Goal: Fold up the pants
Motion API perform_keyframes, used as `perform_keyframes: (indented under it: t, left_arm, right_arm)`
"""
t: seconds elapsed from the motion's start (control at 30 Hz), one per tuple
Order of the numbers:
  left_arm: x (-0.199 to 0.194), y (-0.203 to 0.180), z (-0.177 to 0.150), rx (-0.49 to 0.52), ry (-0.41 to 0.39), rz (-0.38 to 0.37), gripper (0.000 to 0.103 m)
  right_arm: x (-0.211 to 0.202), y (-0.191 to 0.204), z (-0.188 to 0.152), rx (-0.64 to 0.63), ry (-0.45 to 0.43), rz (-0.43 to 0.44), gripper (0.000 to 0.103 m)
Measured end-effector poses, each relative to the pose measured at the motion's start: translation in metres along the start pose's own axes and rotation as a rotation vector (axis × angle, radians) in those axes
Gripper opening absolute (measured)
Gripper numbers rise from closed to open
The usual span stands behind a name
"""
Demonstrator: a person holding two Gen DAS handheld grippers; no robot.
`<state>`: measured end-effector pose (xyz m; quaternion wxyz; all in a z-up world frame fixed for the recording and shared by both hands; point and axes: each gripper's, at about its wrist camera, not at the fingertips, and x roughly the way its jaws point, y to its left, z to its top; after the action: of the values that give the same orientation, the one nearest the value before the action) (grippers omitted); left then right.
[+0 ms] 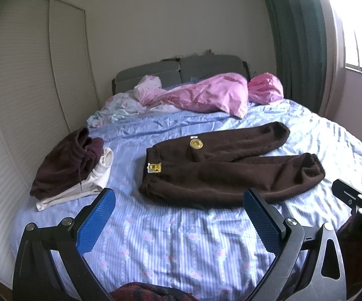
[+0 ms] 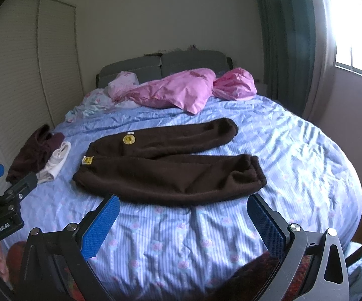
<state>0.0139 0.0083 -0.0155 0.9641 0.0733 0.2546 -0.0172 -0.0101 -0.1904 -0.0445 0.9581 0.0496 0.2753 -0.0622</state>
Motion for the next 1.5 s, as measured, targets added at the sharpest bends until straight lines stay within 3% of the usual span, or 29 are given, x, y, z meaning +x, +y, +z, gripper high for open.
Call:
perform_keyframes:
  t: [0.3, 0.5, 0.67, 0.87, 0.97, 1.13, 1.3, 1.33, 1.37, 1.5]
  left_arm:
    - [0.073, 0.009, 0.014, -0.028, 0.138, 0.019, 0.103]
    - [0.137, 0.009, 0.015, -0.001, 0.275, 0.011, 0.103]
    - [0.195, 0.012, 0.007, -0.054, 0.426, -0.023, 0.103]
    - [0.252, 0.018, -0.008, -0.163, 0.583, -0.075, 0.103]
    - [0.271, 0.019, -0.014, -0.206, 0.614, -0.073, 0.103]
    - [0.294, 0.016, -0.023, -0.195, 0.657, -0.047, 0.099]
    - [0.307, 0.027, -0.034, -0.328, 0.727, -0.072, 0.092]
    - [0.305, 0.031, -0.035, -0.362, 0.736, -0.080, 0.086]
    - [0.302, 0.036, -0.035, -0.405, 0.742, -0.093, 0.082]
    - [0.302, 0.054, -0.052, -0.613, 0.823, -0.178, 0.080]
  right_arm:
    - [0.057, -0.007, 0.000, 0.101, 0.056, -0.030, 0.103]
    - [0.117, -0.019, -0.004, 0.188, 0.149, -0.076, 0.102]
    - [0.163, -0.032, -0.007, 0.254, 0.206, -0.156, 0.100]
    - [0.199, -0.031, -0.006, 0.269, 0.232, -0.164, 0.100]
    - [0.218, -0.036, -0.011, 0.315, 0.290, -0.131, 0.094]
    - [0.244, -0.044, -0.027, 0.386, 0.368, -0.123, 0.083]
    - [0.260, -0.049, -0.034, 0.412, 0.382, -0.127, 0.072]
    - [0.261, -0.048, -0.034, 0.404, 0.378, -0.138, 0.067]
    - [0.261, -0.048, -0.033, 0.398, 0.374, -0.141, 0.066]
    - [0.263, -0.049, -0.029, 0.410, 0.369, -0.124, 0.059]
